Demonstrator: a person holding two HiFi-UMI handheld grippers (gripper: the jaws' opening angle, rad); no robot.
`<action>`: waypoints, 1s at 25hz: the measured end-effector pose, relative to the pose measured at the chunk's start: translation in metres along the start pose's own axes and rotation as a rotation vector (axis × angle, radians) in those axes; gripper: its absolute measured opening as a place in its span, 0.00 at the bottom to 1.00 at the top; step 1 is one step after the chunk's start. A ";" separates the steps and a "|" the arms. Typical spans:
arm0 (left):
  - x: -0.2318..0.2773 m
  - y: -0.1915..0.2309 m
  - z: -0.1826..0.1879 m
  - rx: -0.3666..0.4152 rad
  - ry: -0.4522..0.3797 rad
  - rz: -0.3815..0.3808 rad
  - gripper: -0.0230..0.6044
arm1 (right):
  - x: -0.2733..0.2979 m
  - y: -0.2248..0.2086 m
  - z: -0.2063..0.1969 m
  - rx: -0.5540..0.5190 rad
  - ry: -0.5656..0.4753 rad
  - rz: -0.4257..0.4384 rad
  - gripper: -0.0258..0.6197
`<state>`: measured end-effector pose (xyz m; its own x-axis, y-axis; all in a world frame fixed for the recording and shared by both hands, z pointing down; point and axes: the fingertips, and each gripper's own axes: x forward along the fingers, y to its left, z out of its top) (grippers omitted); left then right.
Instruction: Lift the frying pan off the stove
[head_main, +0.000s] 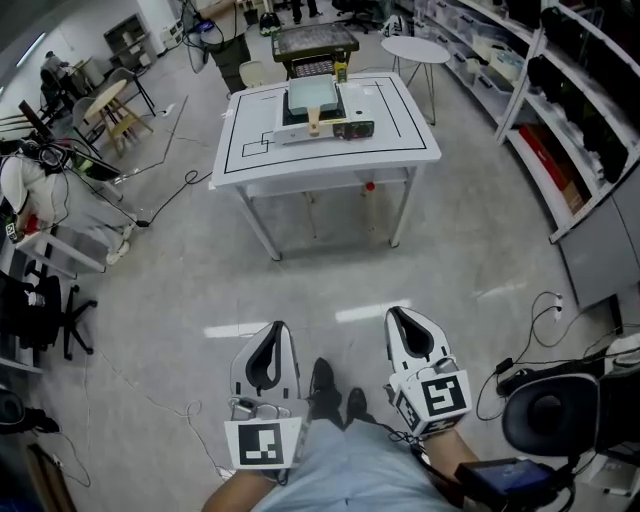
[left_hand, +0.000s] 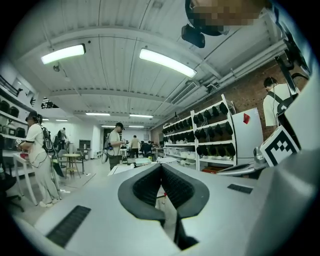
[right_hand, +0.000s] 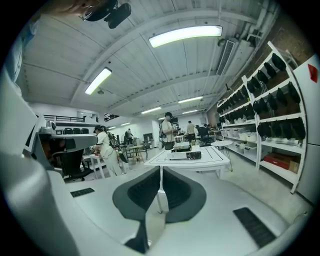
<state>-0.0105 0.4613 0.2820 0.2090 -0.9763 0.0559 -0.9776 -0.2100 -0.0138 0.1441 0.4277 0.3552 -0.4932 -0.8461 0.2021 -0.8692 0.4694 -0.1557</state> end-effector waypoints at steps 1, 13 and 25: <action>0.004 0.003 -0.002 -0.004 0.002 0.005 0.06 | 0.006 -0.001 -0.001 0.001 0.005 0.005 0.12; 0.096 0.074 -0.013 -0.025 0.022 0.029 0.06 | 0.115 -0.016 0.005 0.018 0.038 0.001 0.12; 0.181 0.153 0.010 -0.034 -0.043 -0.047 0.06 | 0.220 -0.005 0.049 0.019 -0.002 -0.052 0.12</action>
<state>-0.1221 0.2518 0.2801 0.2545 -0.9670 0.0128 -0.9669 -0.2542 0.0214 0.0419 0.2266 0.3528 -0.4474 -0.8697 0.2083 -0.8927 0.4200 -0.1635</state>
